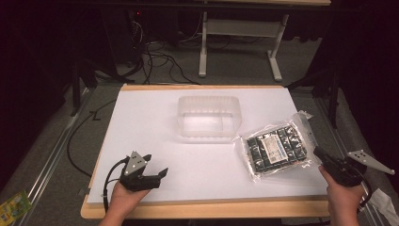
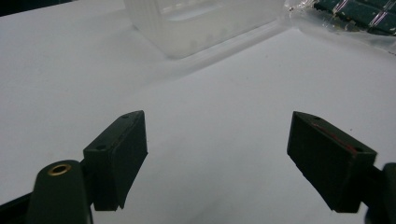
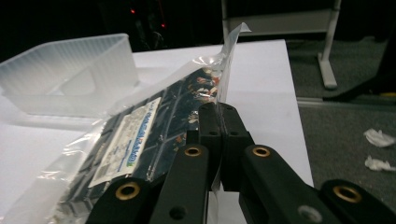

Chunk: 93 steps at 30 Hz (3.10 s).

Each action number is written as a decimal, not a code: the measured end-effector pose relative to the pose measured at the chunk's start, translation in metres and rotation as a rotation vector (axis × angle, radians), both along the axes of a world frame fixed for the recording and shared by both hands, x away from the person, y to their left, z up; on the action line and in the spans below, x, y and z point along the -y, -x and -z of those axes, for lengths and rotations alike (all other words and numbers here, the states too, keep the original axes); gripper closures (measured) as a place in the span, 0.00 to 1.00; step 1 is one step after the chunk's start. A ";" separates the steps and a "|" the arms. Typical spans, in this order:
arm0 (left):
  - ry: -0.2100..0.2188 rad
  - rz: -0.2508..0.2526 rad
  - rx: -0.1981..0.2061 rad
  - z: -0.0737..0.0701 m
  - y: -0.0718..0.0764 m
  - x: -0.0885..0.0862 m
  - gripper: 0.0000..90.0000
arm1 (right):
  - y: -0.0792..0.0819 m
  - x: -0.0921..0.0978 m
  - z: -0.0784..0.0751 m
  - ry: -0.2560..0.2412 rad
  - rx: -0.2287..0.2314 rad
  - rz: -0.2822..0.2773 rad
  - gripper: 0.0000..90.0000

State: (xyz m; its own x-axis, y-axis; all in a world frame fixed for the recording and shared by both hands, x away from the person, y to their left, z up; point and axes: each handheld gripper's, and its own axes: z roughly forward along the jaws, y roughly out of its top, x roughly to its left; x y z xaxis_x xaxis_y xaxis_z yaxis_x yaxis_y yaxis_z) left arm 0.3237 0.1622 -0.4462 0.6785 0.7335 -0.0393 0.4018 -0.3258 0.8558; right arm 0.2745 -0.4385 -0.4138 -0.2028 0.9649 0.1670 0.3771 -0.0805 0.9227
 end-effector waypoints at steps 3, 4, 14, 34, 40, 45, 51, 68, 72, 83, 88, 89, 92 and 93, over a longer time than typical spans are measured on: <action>0.000 0.010 0.000 0.000 0.003 0.005 0.23 | 0.006 -0.005 -0.009 -0.004 0.040 -0.023 1.00; -0.001 0.015 0.004 0.000 0.004 0.007 0.23 | 0.007 -0.006 -0.011 -0.005 0.049 -0.031 1.00; -0.010 0.043 0.031 -0.003 0.011 0.014 0.24 | 0.018 -0.029 -0.038 0.017 0.146 -0.111 1.00; -0.003 0.087 0.016 -0.003 0.011 0.019 0.32 | 0.039 -0.117 -0.079 0.048 0.292 -0.435 1.00; -0.015 0.103 0.022 -0.003 0.011 0.024 0.35 | 0.047 -0.148 -0.083 0.080 0.314 -0.532 1.00; -0.014 0.114 0.024 -0.003 0.012 0.027 0.36 | 0.050 -0.154 -0.085 0.090 0.319 -0.543 1.00; 0.003 0.143 0.057 -0.012 0.011 0.047 0.43 | 0.050 -0.149 -0.086 0.080 0.329 -0.533 1.00; -0.036 0.189 0.162 -0.058 -0.068 0.165 0.65 | 0.042 -0.140 -0.080 0.043 0.305 -0.537 1.00; -0.015 0.281 0.156 -0.057 -0.085 0.180 0.66 | 0.042 -0.139 -0.079 0.034 0.301 -0.544 1.00; 0.038 0.353 0.136 -0.044 -0.091 0.185 1.00 | 0.038 -0.133 -0.076 0.026 0.296 -0.535 1.00; 0.068 0.323 0.120 -0.043 -0.086 0.181 1.00 | 0.039 -0.129 -0.078 0.031 0.302 -0.503 1.00; 0.076 0.310 0.103 -0.044 -0.085 0.181 1.00 | 0.039 -0.128 -0.077 0.037 0.299 -0.484 0.99; 0.081 0.293 0.089 -0.044 -0.085 0.183 1.00 | 0.039 -0.127 -0.077 0.048 0.303 -0.470 0.92; 0.086 0.280 0.076 -0.044 -0.086 0.184 1.00 | 0.039 -0.127 -0.077 0.049 0.304 -0.446 0.76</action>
State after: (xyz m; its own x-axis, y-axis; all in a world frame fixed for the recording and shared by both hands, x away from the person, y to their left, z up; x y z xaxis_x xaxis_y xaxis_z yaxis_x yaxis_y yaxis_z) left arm 0.4093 -0.0222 -0.4025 0.8574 0.5135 -0.0348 0.2403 -0.3396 0.9094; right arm 0.2356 -0.3114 -0.3371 -0.6267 0.7793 -0.0057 0.0804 0.0720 0.9942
